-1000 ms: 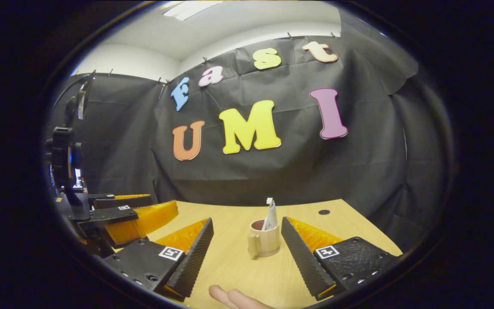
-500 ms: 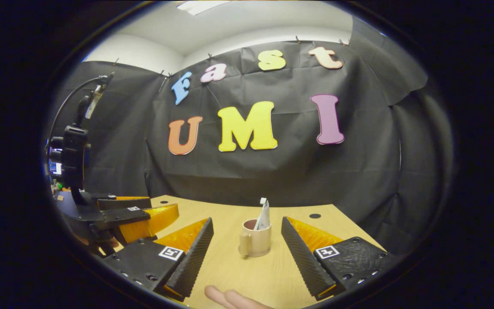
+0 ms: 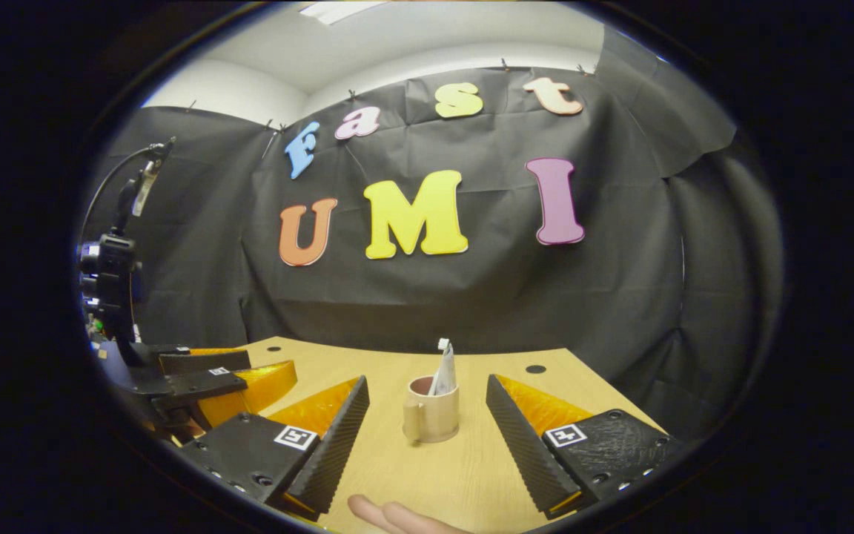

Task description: Put the toothbrush and toothpaste on the desktop into the cup, then pick up the cup and place it on the coaster on the desktop.

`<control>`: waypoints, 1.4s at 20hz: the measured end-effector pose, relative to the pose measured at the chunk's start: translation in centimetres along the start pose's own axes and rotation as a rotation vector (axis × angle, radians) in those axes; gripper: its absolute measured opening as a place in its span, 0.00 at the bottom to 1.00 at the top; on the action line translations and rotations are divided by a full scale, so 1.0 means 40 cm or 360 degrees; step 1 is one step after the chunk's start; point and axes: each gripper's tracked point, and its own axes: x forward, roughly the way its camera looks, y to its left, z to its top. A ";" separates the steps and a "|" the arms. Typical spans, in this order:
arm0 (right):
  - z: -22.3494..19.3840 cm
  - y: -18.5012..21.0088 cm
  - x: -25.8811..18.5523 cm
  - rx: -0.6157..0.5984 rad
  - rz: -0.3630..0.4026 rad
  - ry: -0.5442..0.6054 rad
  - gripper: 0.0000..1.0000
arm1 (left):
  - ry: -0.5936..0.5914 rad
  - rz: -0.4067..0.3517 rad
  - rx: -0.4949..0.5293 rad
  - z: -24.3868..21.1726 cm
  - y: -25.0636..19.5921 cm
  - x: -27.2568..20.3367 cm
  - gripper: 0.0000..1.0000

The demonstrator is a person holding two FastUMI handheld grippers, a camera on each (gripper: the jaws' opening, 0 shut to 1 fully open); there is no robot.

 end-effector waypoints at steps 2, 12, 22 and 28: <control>0.001 -0.005 0.001 -0.0007 -0.0012 -0.0008 0.92 | 0.0002 -0.0012 0.0014 -0.002 -0.009 -0.001 0.99; 0.003 -0.009 0.003 0.0016 -0.0017 -0.0008 0.92 | -0.0031 -0.0001 0.0052 0.005 -0.019 -0.008 0.99; 0.023 -0.008 -0.007 -0.0068 -0.0034 -0.0082 0.95 | -0.0007 -0.0015 0.0018 -0.012 -0.026 -0.004 1.00; 0.010 0.000 -0.002 -0.0085 -0.0031 -0.0054 0.95 | -0.0016 -0.0019 0.0042 -0.005 -0.029 -0.004 0.99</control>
